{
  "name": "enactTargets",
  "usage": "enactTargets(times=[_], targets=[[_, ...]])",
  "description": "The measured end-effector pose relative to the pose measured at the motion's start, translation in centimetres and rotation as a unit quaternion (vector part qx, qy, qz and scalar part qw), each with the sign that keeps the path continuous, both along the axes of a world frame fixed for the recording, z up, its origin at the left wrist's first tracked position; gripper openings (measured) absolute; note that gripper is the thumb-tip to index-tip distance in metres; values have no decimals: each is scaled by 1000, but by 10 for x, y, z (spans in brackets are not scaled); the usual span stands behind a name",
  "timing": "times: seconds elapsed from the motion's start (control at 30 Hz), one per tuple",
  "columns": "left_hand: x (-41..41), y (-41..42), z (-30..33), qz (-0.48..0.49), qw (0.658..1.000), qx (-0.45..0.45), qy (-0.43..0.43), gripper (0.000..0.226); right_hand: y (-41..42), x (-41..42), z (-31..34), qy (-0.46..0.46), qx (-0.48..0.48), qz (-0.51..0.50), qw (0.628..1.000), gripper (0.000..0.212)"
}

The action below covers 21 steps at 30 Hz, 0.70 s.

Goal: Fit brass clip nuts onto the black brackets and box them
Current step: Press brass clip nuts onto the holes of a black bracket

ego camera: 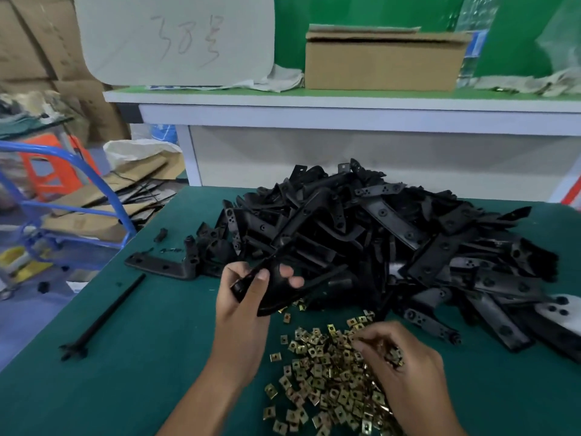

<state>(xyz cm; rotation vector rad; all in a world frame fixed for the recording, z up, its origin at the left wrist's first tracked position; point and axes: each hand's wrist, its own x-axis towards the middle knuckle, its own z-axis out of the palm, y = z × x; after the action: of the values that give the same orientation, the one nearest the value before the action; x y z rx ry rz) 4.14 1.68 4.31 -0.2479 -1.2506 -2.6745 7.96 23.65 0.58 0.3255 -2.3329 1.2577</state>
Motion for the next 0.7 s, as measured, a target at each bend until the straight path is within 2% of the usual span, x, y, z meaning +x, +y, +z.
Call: enactTargets(times=[0.07, 0.13, 0.2, 0.23, 0.33, 0.4, 0.5, 0.6, 0.7], targets=[[6, 2, -2, 61, 991, -106, 60, 28, -1, 0, 2, 8, -1, -1, 1000, 10], [11, 4, -7, 121, 949, -252, 148, 32, 0, -1, 4, 7, -10, 1, 1000, 12], [11, 4, -13, 155, 878, -389, 231, 42, 0, 0, 5, -12, -31, 3, 999, 14], [10, 4, -15, 169, 838, -450, 257, 40, 0, 0, 6, -31, -56, 3, 998, 16], [9, 7, -22, 198, 730, -595, 270, 32, -2, 1, 5, -90, -161, 5, 983, 18], [10, 13, -28, 203, 695, -642, 253, 42, -4, 2, 9, -115, -223, 17, 968, 20], [13, 21, -31, 178, 690, -665, 225, 62, -4, 3, 16, -145, -252, 24, 957, 22], [13, 25, -29, 189, 717, -640, 200, 76, -2, 2, 16, -175, -277, 51, 943, 16], [15, 29, -29, 227, 740, -605, 187, 96, -3, 0, 19, -185, -324, 79, 924, 36]])
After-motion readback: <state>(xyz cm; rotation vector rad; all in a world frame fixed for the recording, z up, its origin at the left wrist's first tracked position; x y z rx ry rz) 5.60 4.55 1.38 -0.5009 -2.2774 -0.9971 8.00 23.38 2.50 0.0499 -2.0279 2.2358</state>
